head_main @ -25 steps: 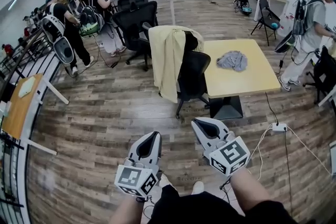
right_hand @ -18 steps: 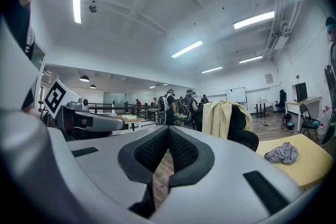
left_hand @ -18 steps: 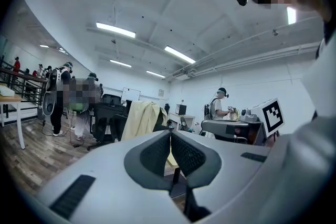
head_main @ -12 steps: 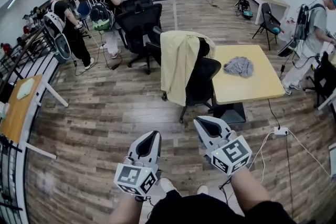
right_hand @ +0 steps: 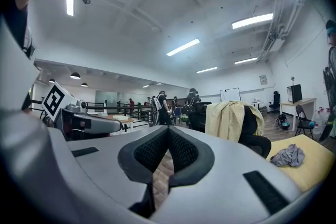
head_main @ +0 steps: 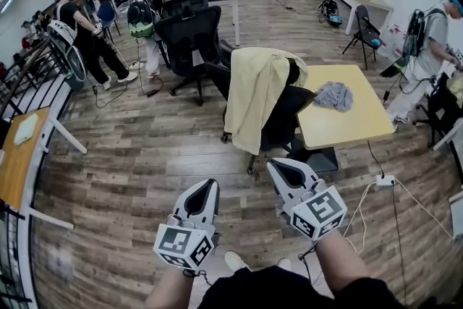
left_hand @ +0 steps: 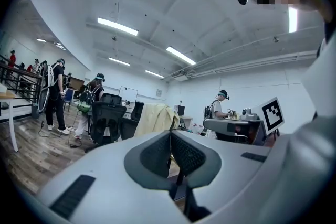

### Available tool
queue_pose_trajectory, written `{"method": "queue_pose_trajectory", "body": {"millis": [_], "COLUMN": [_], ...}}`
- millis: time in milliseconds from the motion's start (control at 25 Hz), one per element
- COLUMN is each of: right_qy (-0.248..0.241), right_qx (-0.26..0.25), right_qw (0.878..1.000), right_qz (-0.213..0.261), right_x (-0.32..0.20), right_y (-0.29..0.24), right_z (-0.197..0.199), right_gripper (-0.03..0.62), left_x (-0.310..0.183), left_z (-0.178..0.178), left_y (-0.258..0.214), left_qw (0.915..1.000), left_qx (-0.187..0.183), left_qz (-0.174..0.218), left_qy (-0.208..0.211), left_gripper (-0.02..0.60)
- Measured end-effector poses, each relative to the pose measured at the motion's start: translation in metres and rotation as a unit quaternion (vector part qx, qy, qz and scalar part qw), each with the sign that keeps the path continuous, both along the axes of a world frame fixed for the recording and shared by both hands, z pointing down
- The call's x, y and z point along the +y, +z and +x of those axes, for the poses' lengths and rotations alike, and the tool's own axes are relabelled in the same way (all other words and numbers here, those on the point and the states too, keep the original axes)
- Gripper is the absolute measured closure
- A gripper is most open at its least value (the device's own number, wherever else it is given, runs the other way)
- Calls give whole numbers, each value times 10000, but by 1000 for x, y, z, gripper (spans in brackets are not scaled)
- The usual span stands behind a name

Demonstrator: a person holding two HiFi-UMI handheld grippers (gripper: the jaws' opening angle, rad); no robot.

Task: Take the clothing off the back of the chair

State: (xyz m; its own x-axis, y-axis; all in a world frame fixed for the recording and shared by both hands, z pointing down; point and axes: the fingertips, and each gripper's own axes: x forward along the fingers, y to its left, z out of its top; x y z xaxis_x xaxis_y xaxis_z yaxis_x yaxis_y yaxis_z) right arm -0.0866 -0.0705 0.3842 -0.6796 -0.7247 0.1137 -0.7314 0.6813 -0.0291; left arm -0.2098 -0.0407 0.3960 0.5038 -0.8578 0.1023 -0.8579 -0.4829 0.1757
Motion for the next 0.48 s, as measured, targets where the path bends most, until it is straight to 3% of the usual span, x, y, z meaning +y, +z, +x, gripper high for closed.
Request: {"method": "queue_pose_trajectory", "body": {"millis": [480], "right_qy": [284], "right_qx": [13], "right_qw": [9996], "right_qz": [40], "right_x": [-20], "right_y": [-2], "right_z": [-46], "right_gripper": [582], "left_x": [-35], "left_z": [-47], "left_y": [-9], "left_qw": [9995], "left_qx": [-51], "left_qz": [187], "left_qy": [253], "left_gripper": [560]}}
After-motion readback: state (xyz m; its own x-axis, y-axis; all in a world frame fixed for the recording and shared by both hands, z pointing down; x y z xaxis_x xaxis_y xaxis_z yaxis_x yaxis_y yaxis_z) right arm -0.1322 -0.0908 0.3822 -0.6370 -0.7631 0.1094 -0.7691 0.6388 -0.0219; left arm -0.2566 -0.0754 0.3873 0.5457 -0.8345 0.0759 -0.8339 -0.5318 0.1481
